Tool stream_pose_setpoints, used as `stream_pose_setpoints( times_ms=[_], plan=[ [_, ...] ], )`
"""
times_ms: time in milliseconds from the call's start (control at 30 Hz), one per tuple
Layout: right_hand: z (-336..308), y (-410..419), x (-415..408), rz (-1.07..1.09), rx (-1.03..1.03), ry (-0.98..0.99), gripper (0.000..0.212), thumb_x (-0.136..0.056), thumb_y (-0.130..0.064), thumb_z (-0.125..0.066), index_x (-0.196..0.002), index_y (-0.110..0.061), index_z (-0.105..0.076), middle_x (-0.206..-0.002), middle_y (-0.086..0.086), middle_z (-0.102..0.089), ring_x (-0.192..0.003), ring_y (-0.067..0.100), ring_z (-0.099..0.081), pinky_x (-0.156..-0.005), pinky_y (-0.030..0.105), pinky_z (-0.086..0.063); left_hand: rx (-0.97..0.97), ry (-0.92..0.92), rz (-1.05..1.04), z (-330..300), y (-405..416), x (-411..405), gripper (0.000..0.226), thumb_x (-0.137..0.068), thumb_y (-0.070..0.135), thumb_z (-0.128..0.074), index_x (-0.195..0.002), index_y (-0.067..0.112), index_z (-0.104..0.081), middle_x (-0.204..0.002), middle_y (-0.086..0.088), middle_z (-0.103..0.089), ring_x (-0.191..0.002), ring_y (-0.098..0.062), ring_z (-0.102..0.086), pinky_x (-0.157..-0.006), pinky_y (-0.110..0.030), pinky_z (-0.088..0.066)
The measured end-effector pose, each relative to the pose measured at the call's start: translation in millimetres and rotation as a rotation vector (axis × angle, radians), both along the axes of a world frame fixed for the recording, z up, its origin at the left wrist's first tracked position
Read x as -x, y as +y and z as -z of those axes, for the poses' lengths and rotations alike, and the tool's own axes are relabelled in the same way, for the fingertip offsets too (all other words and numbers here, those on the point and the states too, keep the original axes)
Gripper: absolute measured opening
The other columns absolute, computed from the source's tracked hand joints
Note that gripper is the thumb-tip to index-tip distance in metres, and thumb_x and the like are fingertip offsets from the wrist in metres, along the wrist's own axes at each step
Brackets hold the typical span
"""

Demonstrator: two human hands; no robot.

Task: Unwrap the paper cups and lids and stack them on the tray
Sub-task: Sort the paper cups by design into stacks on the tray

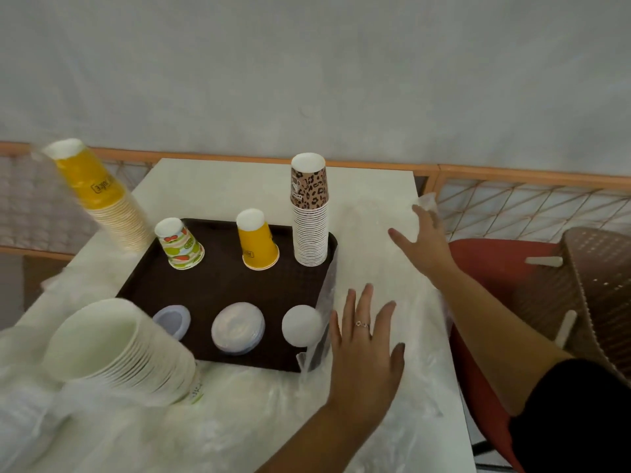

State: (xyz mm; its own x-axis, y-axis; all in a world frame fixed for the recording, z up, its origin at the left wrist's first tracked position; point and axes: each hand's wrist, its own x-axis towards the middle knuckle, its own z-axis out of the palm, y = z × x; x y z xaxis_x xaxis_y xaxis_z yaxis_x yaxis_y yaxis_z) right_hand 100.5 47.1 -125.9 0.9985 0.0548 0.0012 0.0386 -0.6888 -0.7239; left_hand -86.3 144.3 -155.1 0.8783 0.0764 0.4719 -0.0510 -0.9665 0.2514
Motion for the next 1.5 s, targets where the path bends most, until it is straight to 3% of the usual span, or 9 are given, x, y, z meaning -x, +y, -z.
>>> stream_pose_setpoints(
  times_ms=[200,400,533,633,767,900,1100,1367,1500],
  plan=[
    [-38,48,72,-0.122,-0.095,-0.225,0.049,-0.088,-0.031,-0.064,-0.133,-0.018,-0.048,-0.142,0.005,-0.036,-0.131,0.019,-0.038,-0.104,0.029,-0.033,0.113,-0.17,-0.001,-70,49,18,0.045,-0.086,0.041,-0.039,-0.126,0.026,-0.051,-0.145,-0.004,-0.043,-0.137,-0.026,-0.032,-0.108,-0.055,-0.022],
    [-55,116,141,-0.287,-0.208,-0.238,0.043,-0.086,-0.02,-0.066,-0.127,-0.017,-0.053,-0.131,0.003,-0.047,-0.12,0.016,-0.047,-0.099,0.025,-0.038,0.155,-0.416,-0.016,-126,117,59,0.04,-0.08,0.028,-0.064,-0.12,0.024,-0.06,-0.14,-0.002,-0.049,-0.137,-0.026,-0.034,-0.112,-0.06,-0.016],
    [-52,160,177,-0.417,-0.263,-0.178,0.047,-0.084,-0.023,-0.069,-0.128,-0.02,-0.052,-0.125,-0.005,-0.047,-0.119,0.015,-0.048,-0.096,0.028,-0.043,0.21,-0.501,-0.137,-135,177,87,0.057,-0.075,0.043,-0.065,-0.127,0.022,-0.051,-0.14,-0.004,-0.045,-0.136,-0.024,-0.036,-0.111,-0.056,-0.018],
    [-46,188,199,-0.478,-0.312,-0.069,0.047,-0.087,-0.025,-0.066,-0.13,-0.027,-0.048,-0.135,-0.001,-0.046,-0.12,0.012,-0.05,-0.098,0.029,-0.043,0.403,-0.444,-0.165,-122,222,107,0.082,-0.069,0.054,-0.068,-0.137,0.021,-0.036,-0.146,-0.001,-0.033,-0.137,-0.016,-0.03,-0.112,-0.049,-0.025],
    [-50,214,223,-0.453,-0.468,0.036,0.036,-0.097,-0.025,-0.049,-0.133,-0.028,-0.045,-0.134,-0.005,-0.05,-0.118,0.008,-0.051,-0.099,0.026,-0.043,0.814,-0.107,-0.049,-88,260,119,0.114,-0.052,0.042,-0.086,-0.144,0.026,-0.019,-0.145,0.015,-0.023,-0.133,0.003,-0.024,-0.104,-0.014,-0.033],
    [-46,231,236,-0.433,-0.548,0.202,0.024,-0.1,-0.041,-0.034,-0.118,-0.049,-0.046,-0.126,-0.019,-0.052,-0.12,0.006,-0.049,-0.103,0.033,-0.04,0.947,0.159,0.069,-52,271,119,0.1,-0.055,0.017,-0.089,-0.133,0.033,-0.028,-0.128,0.015,-0.047,-0.124,-0.009,-0.045,-0.091,-0.01,-0.043],
    [-46,239,244,-0.413,-0.658,0.296,0.02,-0.1,-0.044,-0.028,-0.103,-0.055,-0.044,-0.115,-0.022,-0.051,-0.118,0.008,-0.047,-0.101,0.032,-0.041,1.023,0.164,-0.001,-39,269,109,0.096,-0.055,0.028,-0.09,-0.136,0.026,-0.039,-0.13,0.008,-0.055,-0.121,-0.016,-0.051,-0.098,-0.045,-0.049],
    [-81,246,219,-0.704,-0.331,-0.019,0.051,-0.086,-0.033,-0.065,-0.13,-0.036,-0.038,-0.12,-0.027,-0.047,-0.106,-0.009,-0.05,-0.087,0.01,-0.044,1.038,0.09,-0.065,-51,281,98,0.083,-0.059,0.018,-0.088,-0.127,0.035,-0.044,-0.113,0.015,-0.06,-0.104,-0.005,-0.056,-0.083,-0.023,-0.048],
    [-84,259,200,-0.766,-0.073,-0.097,0.075,-0.079,-0.048,-0.069,-0.143,-0.026,-0.034,-0.14,-0.005,-0.039,-0.123,0.012,-0.044,-0.103,0.034,-0.042,0.984,0.1,-0.052,-58,276,96,0.084,-0.059,0.016,-0.088,-0.122,0.039,-0.038,-0.108,0.026,-0.054,-0.099,0.005,-0.055,-0.072,-0.005,-0.042]
  ],
)
